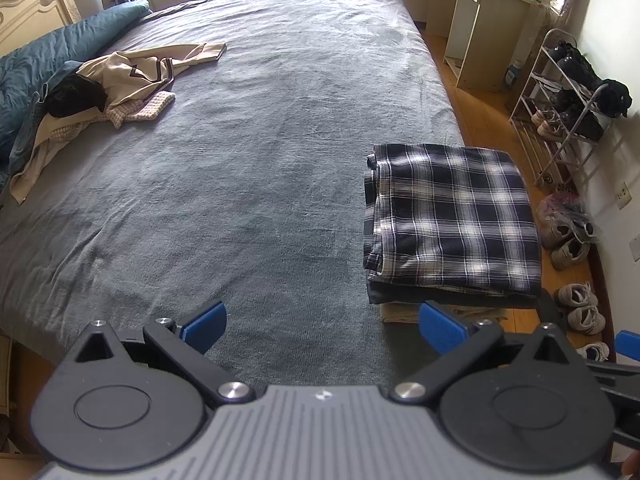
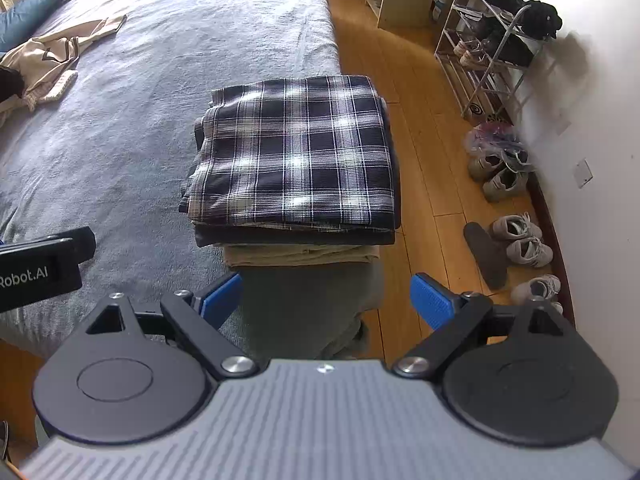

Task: Fold clothes

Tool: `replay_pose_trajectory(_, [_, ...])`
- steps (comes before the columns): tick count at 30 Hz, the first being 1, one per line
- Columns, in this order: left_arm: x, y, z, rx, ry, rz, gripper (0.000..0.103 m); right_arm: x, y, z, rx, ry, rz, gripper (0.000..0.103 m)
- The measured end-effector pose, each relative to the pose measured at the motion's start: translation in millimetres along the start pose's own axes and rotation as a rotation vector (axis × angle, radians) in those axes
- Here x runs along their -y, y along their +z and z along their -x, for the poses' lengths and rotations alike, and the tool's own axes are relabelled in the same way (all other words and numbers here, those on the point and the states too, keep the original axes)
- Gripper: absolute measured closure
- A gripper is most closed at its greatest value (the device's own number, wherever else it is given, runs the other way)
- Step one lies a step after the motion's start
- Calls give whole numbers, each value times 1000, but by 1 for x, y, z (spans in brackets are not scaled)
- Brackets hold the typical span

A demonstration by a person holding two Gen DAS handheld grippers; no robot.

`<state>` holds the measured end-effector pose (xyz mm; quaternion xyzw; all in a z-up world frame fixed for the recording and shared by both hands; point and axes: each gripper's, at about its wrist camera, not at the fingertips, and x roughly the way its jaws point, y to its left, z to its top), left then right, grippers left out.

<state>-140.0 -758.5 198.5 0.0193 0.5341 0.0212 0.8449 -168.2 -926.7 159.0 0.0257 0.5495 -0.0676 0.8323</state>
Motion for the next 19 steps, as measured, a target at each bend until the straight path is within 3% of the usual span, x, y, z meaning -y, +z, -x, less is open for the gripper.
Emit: replay_pose_trajectory(19, [2,-1,0,-2,-2,-3,0,2,0,0,0,1,0,12])
